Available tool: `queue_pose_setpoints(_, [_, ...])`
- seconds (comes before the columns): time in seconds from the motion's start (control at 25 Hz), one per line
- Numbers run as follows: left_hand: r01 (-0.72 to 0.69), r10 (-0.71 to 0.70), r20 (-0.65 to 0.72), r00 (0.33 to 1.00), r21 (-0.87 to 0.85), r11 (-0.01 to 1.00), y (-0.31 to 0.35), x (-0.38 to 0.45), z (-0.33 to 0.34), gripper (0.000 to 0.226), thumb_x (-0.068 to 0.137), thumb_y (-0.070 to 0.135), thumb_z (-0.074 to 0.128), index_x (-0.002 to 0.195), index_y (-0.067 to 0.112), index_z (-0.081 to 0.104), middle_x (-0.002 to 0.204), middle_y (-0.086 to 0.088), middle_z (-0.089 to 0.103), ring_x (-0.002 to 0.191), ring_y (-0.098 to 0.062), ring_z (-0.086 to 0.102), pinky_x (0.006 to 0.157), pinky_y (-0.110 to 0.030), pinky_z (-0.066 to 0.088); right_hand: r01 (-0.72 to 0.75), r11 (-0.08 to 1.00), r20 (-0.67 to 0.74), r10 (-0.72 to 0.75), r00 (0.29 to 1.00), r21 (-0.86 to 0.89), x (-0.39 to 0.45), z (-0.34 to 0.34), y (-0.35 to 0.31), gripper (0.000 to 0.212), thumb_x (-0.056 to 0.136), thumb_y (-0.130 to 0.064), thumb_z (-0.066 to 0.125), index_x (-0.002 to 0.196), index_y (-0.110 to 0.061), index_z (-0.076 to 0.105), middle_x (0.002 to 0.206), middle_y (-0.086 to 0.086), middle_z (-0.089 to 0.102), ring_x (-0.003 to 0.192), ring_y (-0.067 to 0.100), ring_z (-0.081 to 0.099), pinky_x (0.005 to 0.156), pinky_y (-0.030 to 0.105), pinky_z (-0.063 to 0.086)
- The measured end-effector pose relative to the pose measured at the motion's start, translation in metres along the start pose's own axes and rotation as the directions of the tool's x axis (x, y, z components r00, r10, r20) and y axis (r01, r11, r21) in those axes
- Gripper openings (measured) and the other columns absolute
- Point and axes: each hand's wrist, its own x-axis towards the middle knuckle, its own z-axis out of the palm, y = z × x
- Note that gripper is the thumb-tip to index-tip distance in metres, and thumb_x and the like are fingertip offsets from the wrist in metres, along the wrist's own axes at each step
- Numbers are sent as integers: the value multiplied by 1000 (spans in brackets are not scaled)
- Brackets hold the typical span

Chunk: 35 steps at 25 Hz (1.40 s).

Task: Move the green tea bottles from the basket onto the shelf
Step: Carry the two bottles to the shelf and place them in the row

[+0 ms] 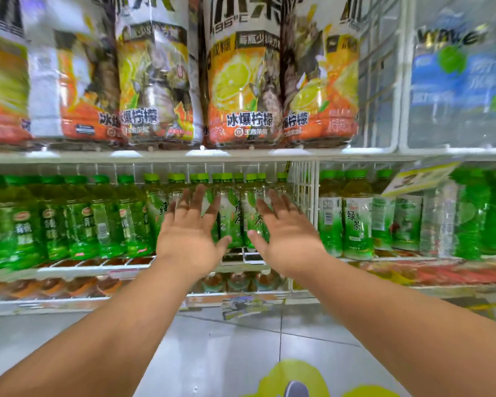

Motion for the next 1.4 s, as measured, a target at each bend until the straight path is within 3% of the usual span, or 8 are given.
queue_pose_setpoints(0.16, [47, -49, -75, 996, -15, 999, 0, -47, -51, 81, 93, 71, 30, 160, 27, 15, 168, -12, 9, 153, -34, 8, 124, -49, 10, 54, 998, -86, -52, 995, 19, -61, -36, -3, 76, 102, -65, 28, 163, -29, 3, 172, 3, -1, 158, 29, 4, 127, 47, 13])
queue_pose_setpoints(0.32, [25, -38, -111, 993, -120, 993, 13, -122, -114, 87, 89, 76, 30, 160, 30, 9, 169, -8, 0, 155, -31, 1, 125, -49, 8, 40, 996, -117, -30, 993, 85, -155, -81, -15, 77, 102, -64, 26, 164, -25, 2, 172, 6, 6, 158, 27, 2, 128, 43, 9])
queue_pose_setpoints(0.44, [-53, 38, -155, 987, -89, 995, 19, -191, -139, 87, 89, 76, 30, 161, 30, 9, 169, -7, -3, 155, -31, 0, 125, -50, 7, 22, 998, -151, -14, 988, 52, -226, -96, -31, 77, 102, -64, 25, 164, -25, 1, 172, 4, 4, 158, 25, -1, 128, 39, 5])
queue_pose_setpoints(0.56, [-90, 67, -198, 978, -107, 990, 1, -256, -170, 85, 91, 75, 32, 160, 31, 10, 169, -7, -5, 155, -30, -2, 125, -50, 4, -7, 997, -212, 23, 977, 78, -289, -120, -50, 76, 102, -64, 28, 164, -27, 5, 172, 1, 4, 158, 23, -2, 128, 41, 8])
queue_pose_setpoints(0.72, [-112, 100, -153, 983, -69, 991, -23, -346, -232, 83, 94, 72, 31, 161, 31, 7, 169, -6, -8, 155, -30, -5, 125, -51, 5, 1, 992, -260, 32, 965, 125, -389, -164, -81, 74, 102, -64, 31, 164, -29, 9, 172, -1, 6, 158, 21, 3, 127, 43, 14])
queue_pose_setpoints(0.92, [-190, 160, -217, 963, -124, 974, -8, -440, -289, 78, 96, 68, 32, 161, 31, 9, 169, -6, -2, 155, -29, -1, 125, -50, 8, -39, 982, -264, 88, 961, 185, -500, -208, -101, 73, 103, -62, 32, 164, -28, 9, 172, -2, 3, 158, 20, 4, 125, 40, 14])
queue_pose_setpoints(1.16, [-170, 154, -163, 974, -89, 981, 30, -494, -344, 83, 92, 76, 26, 161, 32, 11, 169, -6, 0, 155, -33, 1, 124, -52, 10, -98, 989, -295, 128, 947, 112, -587, -243, -76, 75, 103, -64, 27, 164, -25, 6, 172, -1, 0, 158, 22, -1, 127, 40, 6])
queue_pose_setpoints(1.4, [-283, 259, -248, 934, -68, 957, 119, -500, -403, 83, 92, 77, 22, 161, 32, 9, 169, -4, -10, 155, -31, -8, 125, -51, 5, -169, 980, -329, 195, 924, 106, -641, -262, 15, 77, 101, -68, 23, 164, -28, 3, 172, -2, -4, 158, 22, -4, 128, 43, 7])
